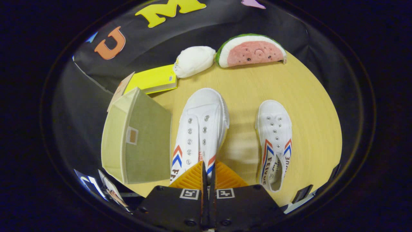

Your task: Open the storage box then place both shoes into the box .Put the left shoe in first, then the right shoe, with the right side of both shoes facing outward in a uniform manner.

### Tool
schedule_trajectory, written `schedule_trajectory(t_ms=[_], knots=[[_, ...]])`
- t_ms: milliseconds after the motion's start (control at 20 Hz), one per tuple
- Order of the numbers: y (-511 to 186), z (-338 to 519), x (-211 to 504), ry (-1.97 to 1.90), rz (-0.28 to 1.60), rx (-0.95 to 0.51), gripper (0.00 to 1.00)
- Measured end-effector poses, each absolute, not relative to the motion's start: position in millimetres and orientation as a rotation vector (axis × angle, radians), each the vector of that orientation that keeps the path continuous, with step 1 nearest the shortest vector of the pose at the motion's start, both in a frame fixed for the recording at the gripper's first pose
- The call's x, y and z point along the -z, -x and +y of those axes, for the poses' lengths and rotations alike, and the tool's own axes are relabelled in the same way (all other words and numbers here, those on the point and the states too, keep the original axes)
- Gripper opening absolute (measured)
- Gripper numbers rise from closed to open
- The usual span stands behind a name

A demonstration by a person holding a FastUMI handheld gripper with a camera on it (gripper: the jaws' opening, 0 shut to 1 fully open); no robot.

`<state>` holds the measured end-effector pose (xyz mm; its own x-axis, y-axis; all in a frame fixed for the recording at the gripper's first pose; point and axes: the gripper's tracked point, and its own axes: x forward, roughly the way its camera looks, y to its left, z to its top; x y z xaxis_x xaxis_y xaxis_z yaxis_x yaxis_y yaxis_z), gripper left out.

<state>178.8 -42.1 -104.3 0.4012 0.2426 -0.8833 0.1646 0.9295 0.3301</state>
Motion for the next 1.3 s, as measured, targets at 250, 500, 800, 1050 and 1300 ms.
schedule_trajectory(t_ms=[250,500,800,1050,1300], knots=[[-179.3,3.8,46.2,-0.366,1.124,-0.063,0.06],[-189.9,53.8,-5.0,-0.312,1.042,-0.083,0.06],[-217.6,127.9,-4.1,-0.314,1.013,-0.092,0.06],[-244.4,184.8,22.7,-0.36,0.988,-0.086,0.06],[-254.7,219.5,64.8,-0.326,1.043,-0.086,0.06]])
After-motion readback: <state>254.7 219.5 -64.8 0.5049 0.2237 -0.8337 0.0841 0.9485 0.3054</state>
